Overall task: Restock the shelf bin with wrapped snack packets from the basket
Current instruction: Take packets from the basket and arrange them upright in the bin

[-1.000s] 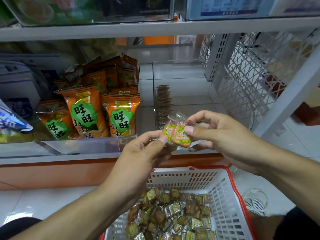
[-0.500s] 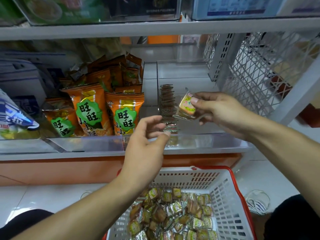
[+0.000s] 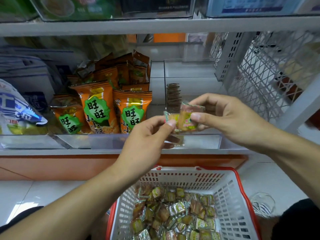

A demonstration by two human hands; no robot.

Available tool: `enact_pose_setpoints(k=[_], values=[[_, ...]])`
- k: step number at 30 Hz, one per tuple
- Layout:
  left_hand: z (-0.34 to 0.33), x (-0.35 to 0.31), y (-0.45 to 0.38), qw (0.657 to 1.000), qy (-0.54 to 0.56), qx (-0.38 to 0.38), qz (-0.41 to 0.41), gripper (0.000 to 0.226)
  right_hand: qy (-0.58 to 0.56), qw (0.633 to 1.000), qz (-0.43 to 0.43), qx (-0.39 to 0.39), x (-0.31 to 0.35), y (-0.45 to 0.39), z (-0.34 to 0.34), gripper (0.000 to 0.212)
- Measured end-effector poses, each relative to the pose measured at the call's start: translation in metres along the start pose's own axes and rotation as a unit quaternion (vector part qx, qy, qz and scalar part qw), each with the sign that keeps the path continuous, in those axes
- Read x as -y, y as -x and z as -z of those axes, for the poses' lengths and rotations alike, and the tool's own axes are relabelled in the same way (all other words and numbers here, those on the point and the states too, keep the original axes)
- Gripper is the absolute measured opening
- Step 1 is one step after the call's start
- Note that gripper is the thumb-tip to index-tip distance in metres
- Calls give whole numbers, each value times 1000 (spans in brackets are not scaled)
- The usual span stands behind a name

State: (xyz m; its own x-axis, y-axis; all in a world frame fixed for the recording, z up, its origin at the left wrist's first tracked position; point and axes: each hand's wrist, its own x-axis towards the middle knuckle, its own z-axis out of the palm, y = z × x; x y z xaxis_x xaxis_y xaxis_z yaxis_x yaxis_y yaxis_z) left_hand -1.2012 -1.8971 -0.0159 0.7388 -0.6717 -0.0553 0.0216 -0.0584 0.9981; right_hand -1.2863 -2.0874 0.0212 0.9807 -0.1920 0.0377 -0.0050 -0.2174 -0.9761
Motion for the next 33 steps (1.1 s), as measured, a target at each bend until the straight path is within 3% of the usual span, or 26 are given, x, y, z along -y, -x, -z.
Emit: enact_pose_setpoints(k=[3,6,10,14,18,21,24,26,30,33], values=[[5,-1,-2,999,-44,10,-17,23,55,997,-10,62,-4,3,1,27],[4,1,-1,1000,-4,-17,-5,38,77,992,-19,93,-7,4,-1,29],[4,2,0,997,73,-28,13,40,71,995,-10,64,-10,2,-1,29],[7,2,-2,994,113,-5,7,60,23,997,-45,51,-12,-2,3,58],[4,3,-2,997,77,-17,-28,68,56,993,-45,89,-12,-2,6,40],[2,6,0,994,-17,-80,-67,54,58,997,-41,-11,-14,-13,17,27],[0,10,0,987,-105,-106,-67,46,156,980,-48,-115,-20,-29,32,30],[-3,13,1,986,-134,-86,-42,53,180,978,-70,-83,-28,-35,33,30],[-11,18,3,987,-157,-43,7,68,197,966,-150,75,-47,-45,20,28],[-13,18,3,986,-164,-38,13,72,206,957,-169,112,-55,-55,13,28]])
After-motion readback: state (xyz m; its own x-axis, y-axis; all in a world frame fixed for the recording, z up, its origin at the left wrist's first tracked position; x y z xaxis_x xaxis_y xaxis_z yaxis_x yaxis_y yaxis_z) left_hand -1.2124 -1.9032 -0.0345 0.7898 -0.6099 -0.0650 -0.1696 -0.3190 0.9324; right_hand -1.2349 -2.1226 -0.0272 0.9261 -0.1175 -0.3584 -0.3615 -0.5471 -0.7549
